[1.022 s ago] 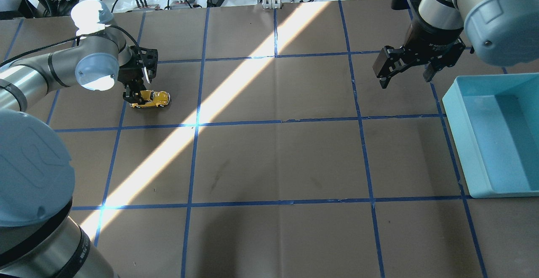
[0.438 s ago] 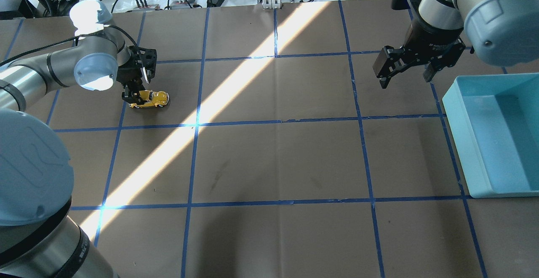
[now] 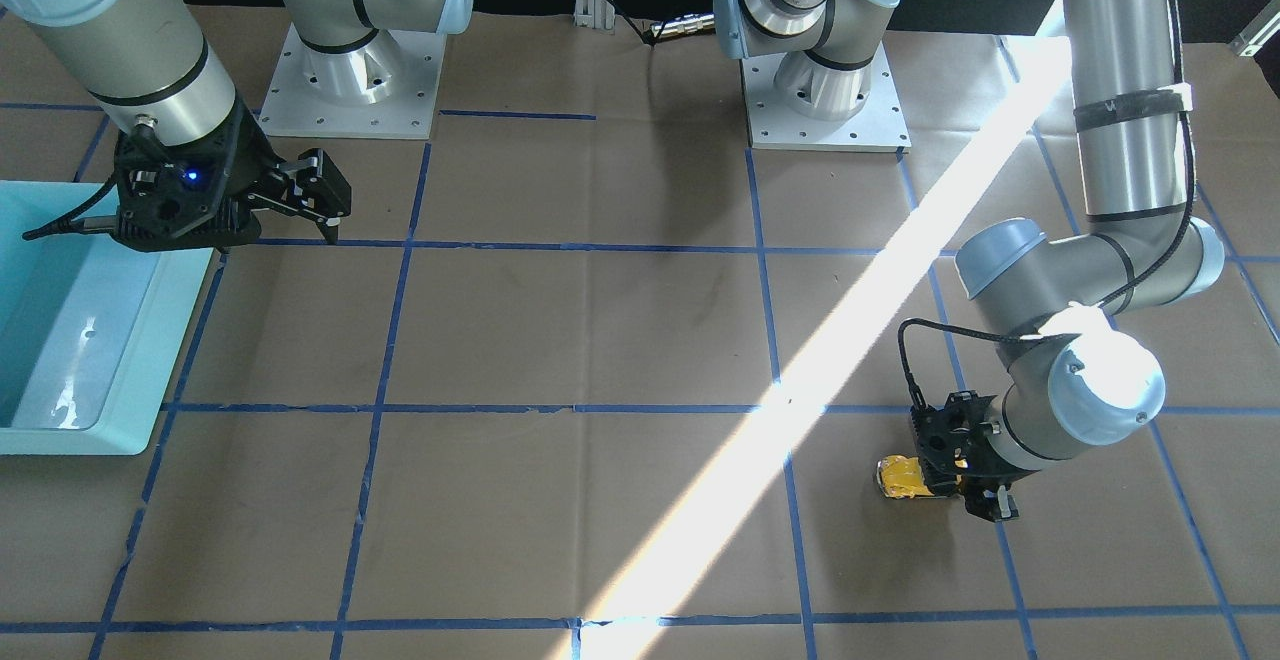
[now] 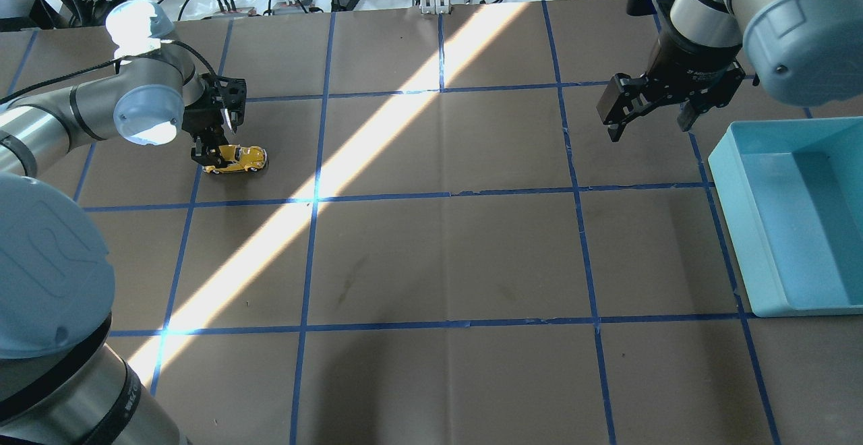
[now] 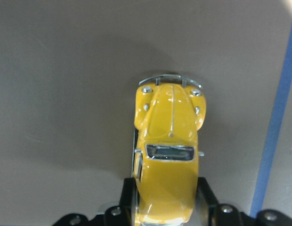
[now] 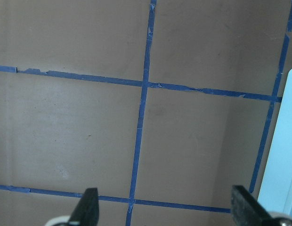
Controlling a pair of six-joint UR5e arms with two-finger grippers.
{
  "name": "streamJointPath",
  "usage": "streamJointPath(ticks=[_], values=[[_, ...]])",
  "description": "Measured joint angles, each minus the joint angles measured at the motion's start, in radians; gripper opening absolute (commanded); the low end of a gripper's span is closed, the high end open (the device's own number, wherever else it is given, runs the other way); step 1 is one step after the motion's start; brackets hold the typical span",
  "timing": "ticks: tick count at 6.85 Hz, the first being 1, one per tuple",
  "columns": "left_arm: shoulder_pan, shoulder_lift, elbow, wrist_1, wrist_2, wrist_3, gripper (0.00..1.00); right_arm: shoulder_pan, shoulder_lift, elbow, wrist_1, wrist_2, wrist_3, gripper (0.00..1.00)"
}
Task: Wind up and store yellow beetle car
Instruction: 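Open the left gripper and lift it off the car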
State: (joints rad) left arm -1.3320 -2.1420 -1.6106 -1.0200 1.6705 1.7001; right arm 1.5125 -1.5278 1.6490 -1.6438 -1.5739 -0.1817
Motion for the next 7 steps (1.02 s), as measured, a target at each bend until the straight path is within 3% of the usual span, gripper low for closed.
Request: streamJointPath(ticks=[1, 4, 5, 7], values=[[0.0, 0.0, 0.0, 0.0, 0.0, -0.001, 0.99, 0.0, 0.0, 0.0, 0.0, 0.0, 0.0, 1.0], [-0.003, 0.01, 0.013, -0.033, 0.03, -0.008, 1.0, 0.0, 0.0, 0.0, 0.001, 0.0, -0.001, 1.0], [-0.01, 0.032, 0.037, -0.09, 0.046, -0.025, 1.0, 0.0, 0.001, 0.0, 0.0, 0.0, -0.001, 1.0], [-0.05, 0.138, 0.11, -0.32, 0.044, -0.158, 1.0, 0.0, 0.001, 0.0, 0.001, 0.0, -0.001, 1.0]])
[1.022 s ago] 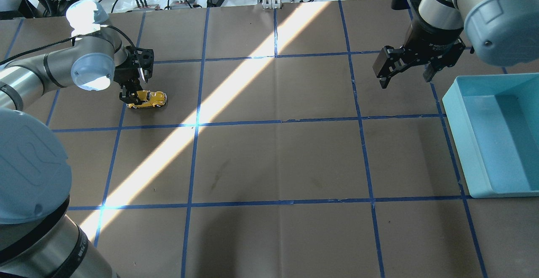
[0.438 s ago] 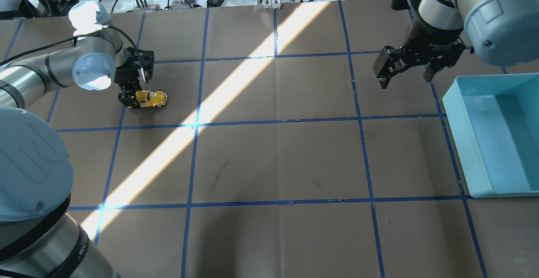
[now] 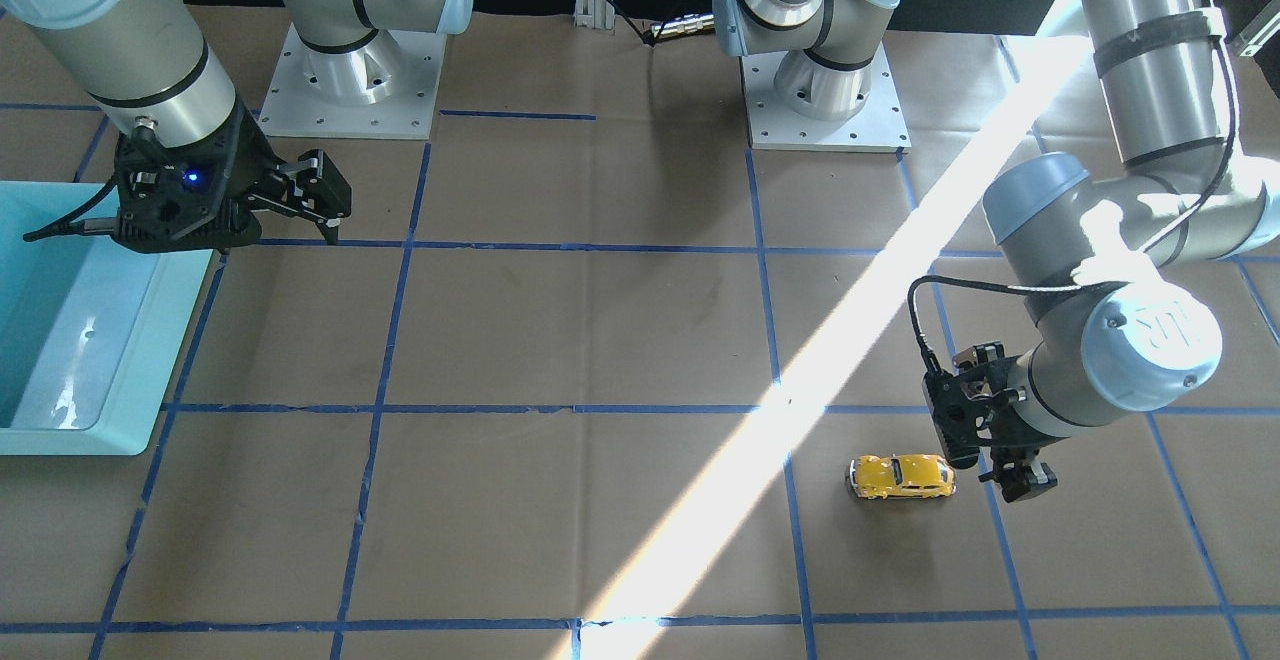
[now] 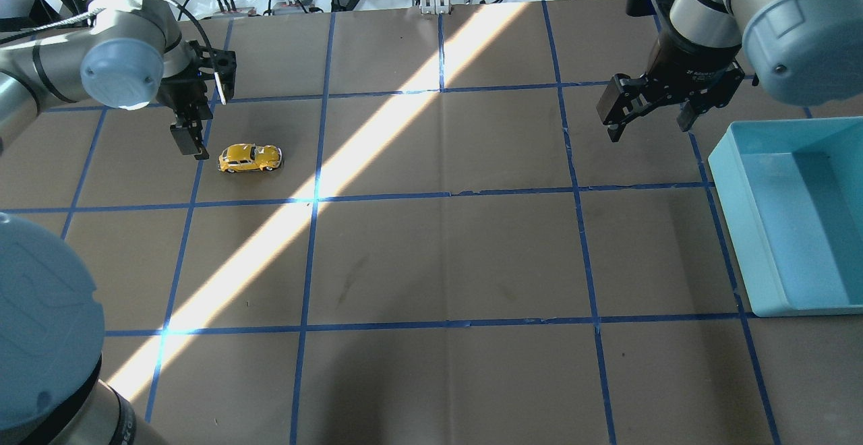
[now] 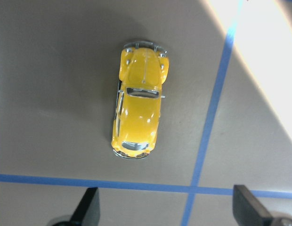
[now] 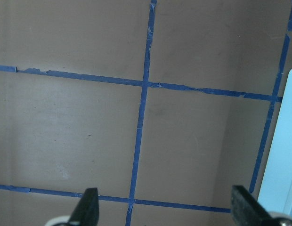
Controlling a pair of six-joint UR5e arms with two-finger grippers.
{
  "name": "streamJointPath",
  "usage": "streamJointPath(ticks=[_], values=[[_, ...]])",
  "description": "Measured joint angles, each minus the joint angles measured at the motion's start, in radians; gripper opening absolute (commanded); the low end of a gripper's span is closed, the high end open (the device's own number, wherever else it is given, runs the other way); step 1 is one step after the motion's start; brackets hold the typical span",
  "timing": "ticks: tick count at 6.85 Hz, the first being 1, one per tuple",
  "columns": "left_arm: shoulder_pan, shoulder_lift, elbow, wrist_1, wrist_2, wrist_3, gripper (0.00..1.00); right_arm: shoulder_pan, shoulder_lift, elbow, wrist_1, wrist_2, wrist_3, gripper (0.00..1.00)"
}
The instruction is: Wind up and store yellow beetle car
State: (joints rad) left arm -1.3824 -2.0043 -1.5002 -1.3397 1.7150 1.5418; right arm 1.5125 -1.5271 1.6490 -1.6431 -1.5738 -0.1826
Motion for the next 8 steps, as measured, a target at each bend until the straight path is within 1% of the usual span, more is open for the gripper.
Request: streamJointPath(ticks=[1, 2, 3, 4, 6, 7, 8], values=[[-0.035, 0.07, 0.022, -0.11, -0.008, -0.138, 1.0, 0.0, 0.0, 0.0, 0.0, 0.0, 0.0, 1.0], [-0.085, 0.139, 0.031, -0.18, -0.03, -0.328, 1.0, 0.0, 0.0, 0.0, 0.0, 0.0, 0.0, 1.0], [-0.14, 0.199, 0.034, -0.218, -0.056, -0.537, 1.0, 0.0, 0.001, 0.0, 0.0, 0.0, 0.0, 1.0], [-0.182, 0.246, 0.035, -0.238, -0.074, -0.736, 1.0, 0.0, 0.001, 0.0, 0.0, 0.0, 0.0, 1.0], [-0.216, 0.298, 0.037, -0.263, -0.13, -1.135, 1.0, -0.002, 0.001, 0.0, -0.001, 0.0, -0.001, 1.0], [-0.22, 0.306, 0.04, -0.276, -0.159, -1.301, 1.0, -0.008, 0.001, 0.0, 0.0, 0.001, -0.002, 1.0], [-0.221, 0.311, 0.041, -0.266, -0.186, -1.417, 1.0, -0.017, 0.001, 0.0, 0.0, 0.002, -0.002, 1.0]])
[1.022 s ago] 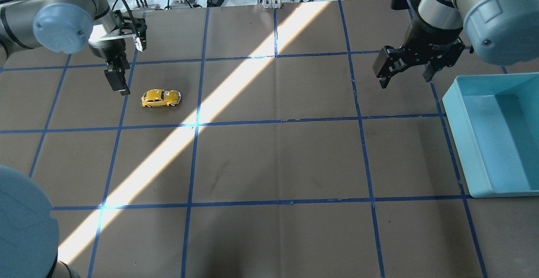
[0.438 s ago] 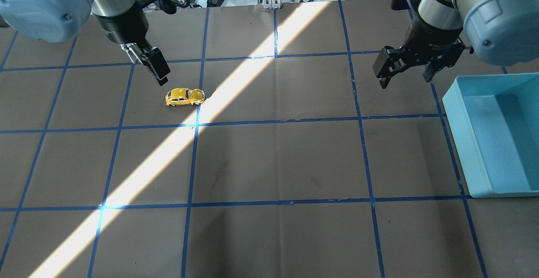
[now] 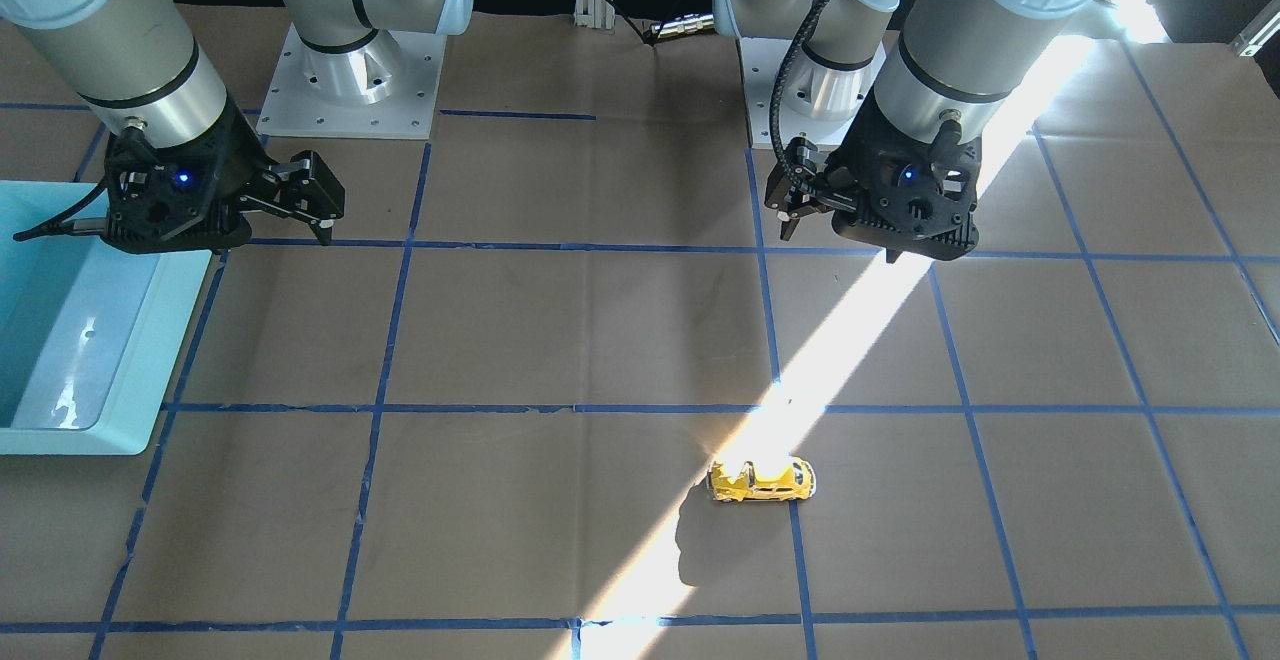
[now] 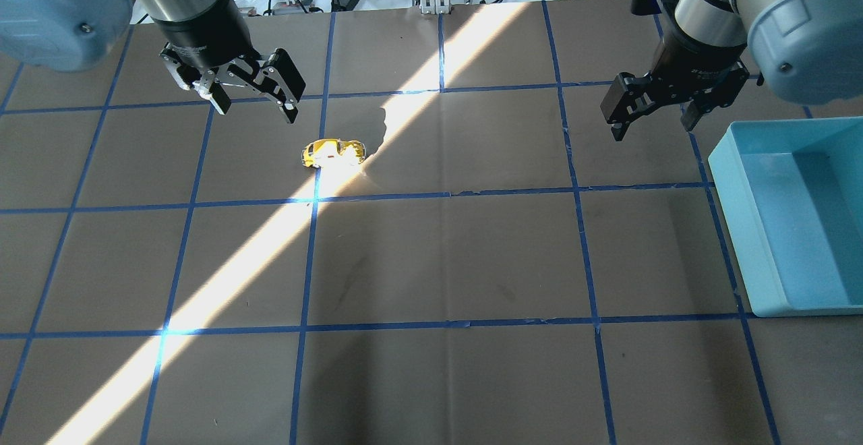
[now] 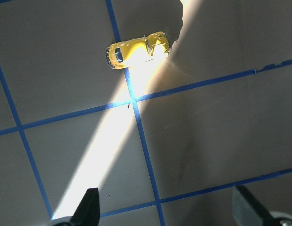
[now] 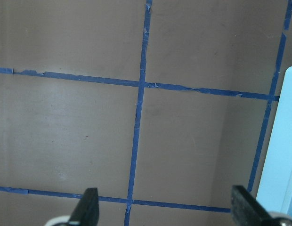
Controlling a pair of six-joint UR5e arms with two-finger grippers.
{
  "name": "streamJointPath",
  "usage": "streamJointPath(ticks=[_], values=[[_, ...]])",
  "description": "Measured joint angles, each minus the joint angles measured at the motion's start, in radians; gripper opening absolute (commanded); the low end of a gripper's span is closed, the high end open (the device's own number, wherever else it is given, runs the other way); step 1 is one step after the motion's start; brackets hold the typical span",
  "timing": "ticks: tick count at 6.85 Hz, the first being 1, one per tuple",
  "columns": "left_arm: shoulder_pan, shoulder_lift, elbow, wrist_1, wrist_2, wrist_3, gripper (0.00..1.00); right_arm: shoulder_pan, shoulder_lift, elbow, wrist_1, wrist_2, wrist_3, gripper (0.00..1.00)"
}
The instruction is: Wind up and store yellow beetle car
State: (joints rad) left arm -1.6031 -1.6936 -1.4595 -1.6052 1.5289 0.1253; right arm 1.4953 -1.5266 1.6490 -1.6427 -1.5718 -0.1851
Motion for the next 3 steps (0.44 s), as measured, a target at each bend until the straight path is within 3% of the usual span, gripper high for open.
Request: streamJointPath(ticks=[3], values=[[-0.004, 0.008, -0.008, 0.035, -0.014, -0.069, 1.0, -0.007, -0.003, 0.0, 0.001, 0.001, 0.0, 1.0]])
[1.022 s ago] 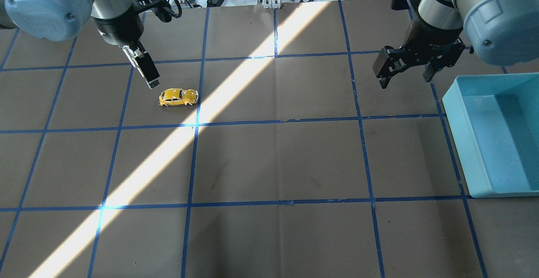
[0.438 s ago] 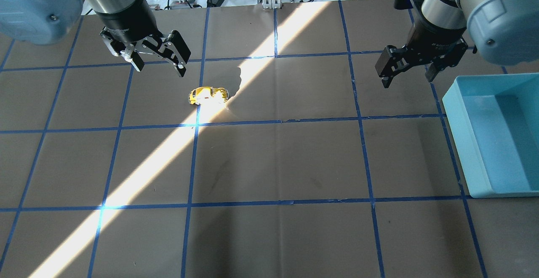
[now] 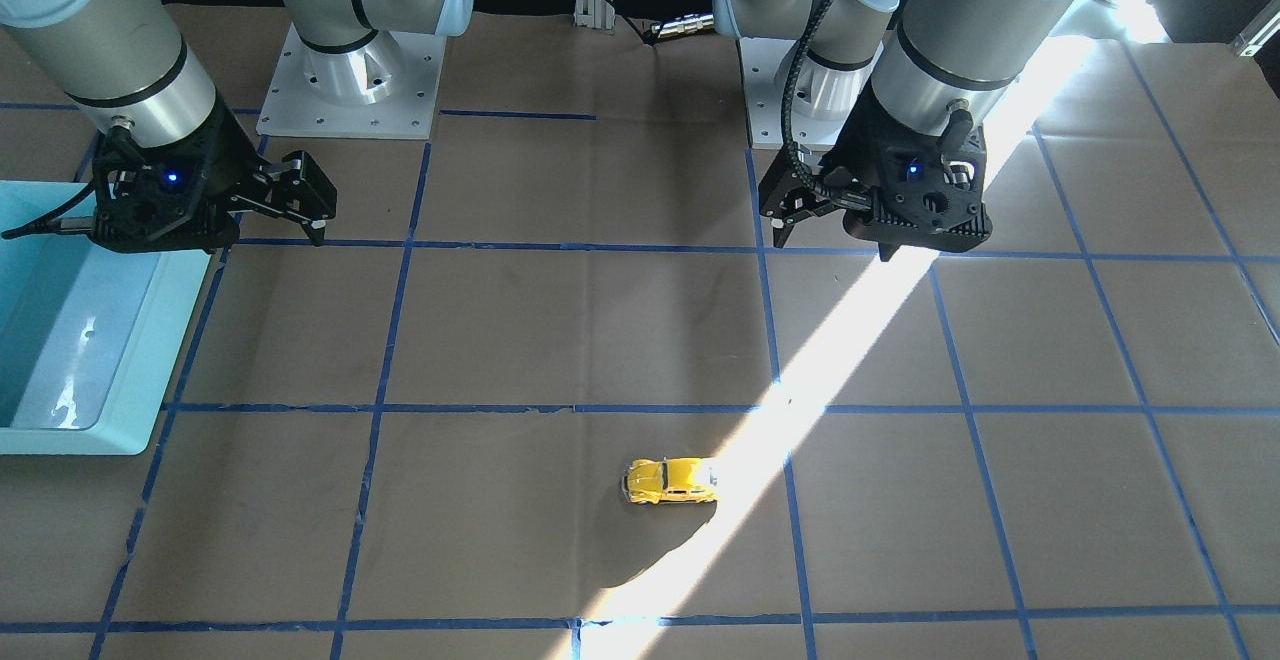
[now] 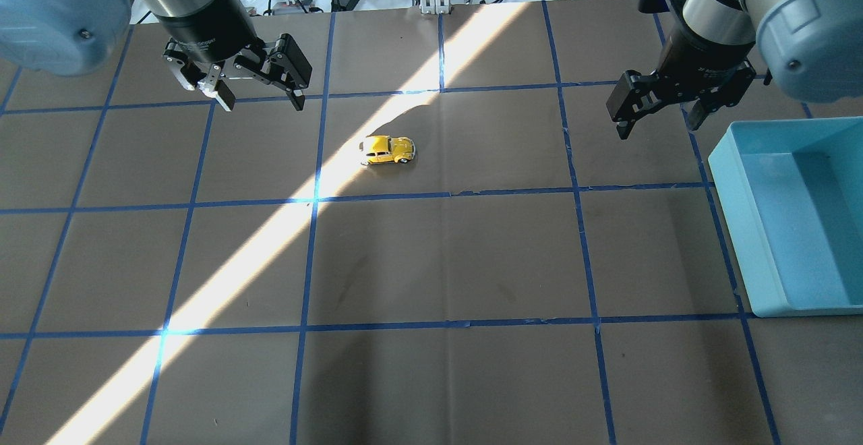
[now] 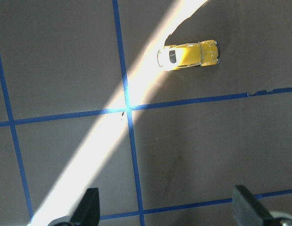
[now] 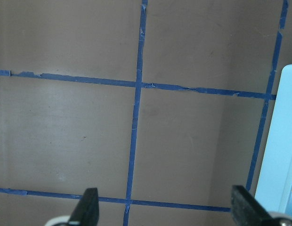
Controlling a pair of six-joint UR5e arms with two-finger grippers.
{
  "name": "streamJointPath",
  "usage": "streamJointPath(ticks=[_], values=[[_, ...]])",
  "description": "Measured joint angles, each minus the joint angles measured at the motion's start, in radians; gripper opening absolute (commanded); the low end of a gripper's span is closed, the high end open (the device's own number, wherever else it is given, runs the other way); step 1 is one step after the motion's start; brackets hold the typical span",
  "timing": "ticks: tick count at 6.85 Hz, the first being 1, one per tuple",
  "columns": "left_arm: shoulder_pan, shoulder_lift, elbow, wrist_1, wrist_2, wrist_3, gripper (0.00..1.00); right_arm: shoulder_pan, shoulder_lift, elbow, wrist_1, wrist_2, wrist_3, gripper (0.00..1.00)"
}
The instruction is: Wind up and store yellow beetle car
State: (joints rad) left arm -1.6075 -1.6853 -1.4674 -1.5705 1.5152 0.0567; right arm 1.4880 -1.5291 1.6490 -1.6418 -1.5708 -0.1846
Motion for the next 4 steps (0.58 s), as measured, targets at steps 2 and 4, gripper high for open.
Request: streamJointPath(ticks=[2, 4], values=[[-0.01, 0.006, -0.008, 0.009, 0.001, 0.0, 1.0, 0.0, 0.0, 0.002, 0.0, 0.0, 0.0, 1.0], [-0.012, 0.009, -0.011, 0.013, 0.001, 0.002, 1.0, -0.001, 0.0, 0.004, 0.0, 0.0, 0.001, 1.0]])
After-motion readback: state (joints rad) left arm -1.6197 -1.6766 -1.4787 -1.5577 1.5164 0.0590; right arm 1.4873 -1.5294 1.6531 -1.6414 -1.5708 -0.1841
